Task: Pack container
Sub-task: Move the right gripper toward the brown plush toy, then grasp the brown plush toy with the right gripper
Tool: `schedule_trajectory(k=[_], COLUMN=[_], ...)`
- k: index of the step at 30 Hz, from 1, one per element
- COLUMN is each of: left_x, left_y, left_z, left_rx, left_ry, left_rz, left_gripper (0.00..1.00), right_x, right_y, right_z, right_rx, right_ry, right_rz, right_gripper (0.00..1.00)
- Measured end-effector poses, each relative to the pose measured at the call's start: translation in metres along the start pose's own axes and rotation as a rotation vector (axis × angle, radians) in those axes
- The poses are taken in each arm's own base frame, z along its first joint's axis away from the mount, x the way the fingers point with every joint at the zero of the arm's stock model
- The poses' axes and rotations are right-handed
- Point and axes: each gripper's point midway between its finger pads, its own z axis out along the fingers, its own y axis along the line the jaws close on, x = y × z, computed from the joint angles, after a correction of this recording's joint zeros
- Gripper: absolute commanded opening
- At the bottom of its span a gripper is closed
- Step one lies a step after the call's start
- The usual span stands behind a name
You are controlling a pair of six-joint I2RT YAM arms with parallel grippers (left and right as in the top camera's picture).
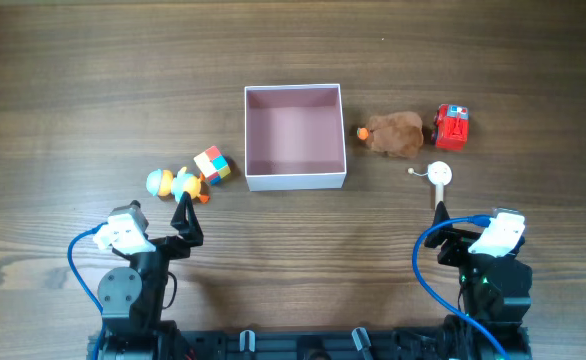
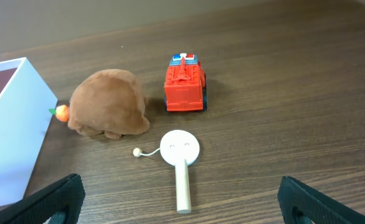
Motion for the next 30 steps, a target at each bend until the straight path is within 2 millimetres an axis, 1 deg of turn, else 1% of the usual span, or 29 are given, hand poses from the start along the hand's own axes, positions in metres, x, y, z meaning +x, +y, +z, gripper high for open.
schedule_trajectory(k=[2, 4, 5, 7, 8, 9, 10, 11, 13, 15, 16, 17, 18, 20, 21, 22, 23, 24, 25, 26, 27, 28, 29, 30], left_x=[0.0, 0.0, 0.0, 0.001, -0.001, -0.005, -0.006, -0.011, -0.027, -0.053, -0.068, -0.074, -0.077, -0.098, -0.104, -0.116, -0.119, -0.125, -0.13, -0.128, -0.127, -0.125, -0.12, -0.112], left_y=[0.0, 0.0, -0.001, -0.004, -0.007, -0.013, -0.016, -0.022, -0.031, -0.042, -0.048, -0.05, -0.052, -0.059, -0.062, -0.066, -0.067, -0.068, -0.068, -0.065, -0.061, -0.057, -0.048, -0.036], left_z=[0.0, 0.0, 0.0, 0.0, 0.0, 0.0, -0.001, -0.003, -0.008, -0.012, -0.01, -0.007, -0.002, 0.019, 0.03, 0.045, 0.055, 0.072, 0.087, 0.098, 0.112, 0.12, 0.131, 0.141], left_rx=[0.0, 0.0, 0.005, 0.022, 0.04, 0.069, 0.087, 0.112, 0.134, 0.144, 0.143, 0.137, 0.119, 0.093, 0.077, 0.065, 0.055, 0.034, 0.022, 0.007, -0.01, -0.021, -0.044, -0.074], left_ry=[0.0, 0.0, 0.002, 0.006, -0.001, -0.014, -0.015, -0.018, -0.038, -0.049, -0.032, -0.016, 0.036, 0.12, 0.172, 0.212, 0.246, 0.307, 0.332, 0.364, 0.393, 0.407, 0.436, 0.465], left_rz=[0.0, 0.0, 0.0, 0.0, 0.001, 0.002, 0.002, 0.004, 0.006, 0.011, 0.018, 0.021, 0.027, 0.051, 0.06, 0.07, 0.075, 0.074, 0.074, 0.071, 0.066, 0.063, 0.055, 0.044], left_gripper=[1.0, 1.0, 1.0, 1.0, 1.0, 1.0, 1.0, 1.0, 1.0, 1.0, 1.0, 1.0, 1.0, 1.0, 1.0, 1.0, 1.0, 1.0, 1.0, 1.0, 1.0, 1.0, 1.0, 1.0], right_x=[0.0, -0.005, -0.005, -0.006, -0.007, -0.014, -0.026, -0.035, -0.035, -0.044, -0.055, -0.065, -0.07, -0.097, -0.116, -0.136, -0.14, -0.152, -0.161, -0.166, -0.173, -0.172, -0.17, -0.162], right_y=[0.0, 0.004, 0.011, 0.017, 0.021, 0.03, 0.043, 0.055, 0.063, 0.072, 0.077, 0.08, 0.081, 0.088, 0.092, 0.096, 0.097, 0.1, 0.103, 0.105, 0.108, 0.108, 0.11, 0.111], right_z=[0.0, 0.0, 0.0, -0.001, -0.001, -0.002, -0.006, -0.011, -0.013, -0.017, -0.019, -0.02, -0.02, -0.015, -0.008, 0.001, 0.006, 0.016, 0.028, 0.039, 0.057, 0.066, 0.083, 0.097], right_rx=[0.0, -0.022, -0.063, -0.099, -0.125, -0.182, -0.261, -0.34, -0.379, -0.402, -0.402, -0.397, -0.377, -0.358, -0.346, -0.342, -0.326, -0.312, -0.307, -0.304, -0.307, -0.31, -0.315, -0.313], right_ry=[0.0, -0.018, -0.012, -0.001, 0.001, -0.014, -0.043, -0.056, -0.024, 0.044, 0.097, 0.137, 0.211, 0.316, 0.381, 0.412, 0.476, 0.538, 0.575, 0.599, 0.612, 0.623, 0.644, 0.668], right_rz=[0.0, 0.05, 0.146, 0.36, 0.419, 0.452, 0.451, 0.443, 0.437, 0.406, 0.369, 0.339, 0.318, 0.276, 0.249, 0.232, 0.227, 0.223, 0.216, 0.202, 0.182, 0.166, 0.143, 0.142], right_gripper=[1.0, 1.0, 1.0, 1.0, 1.0, 0.99, 0.99, 0.99, 1.0, 0.99, 1.0, 0.99, 0.99, 0.99, 1.0, 0.99, 1.0, 1.0, 0.99, 0.99, 1.0, 1.0, 1.0, 1.0])
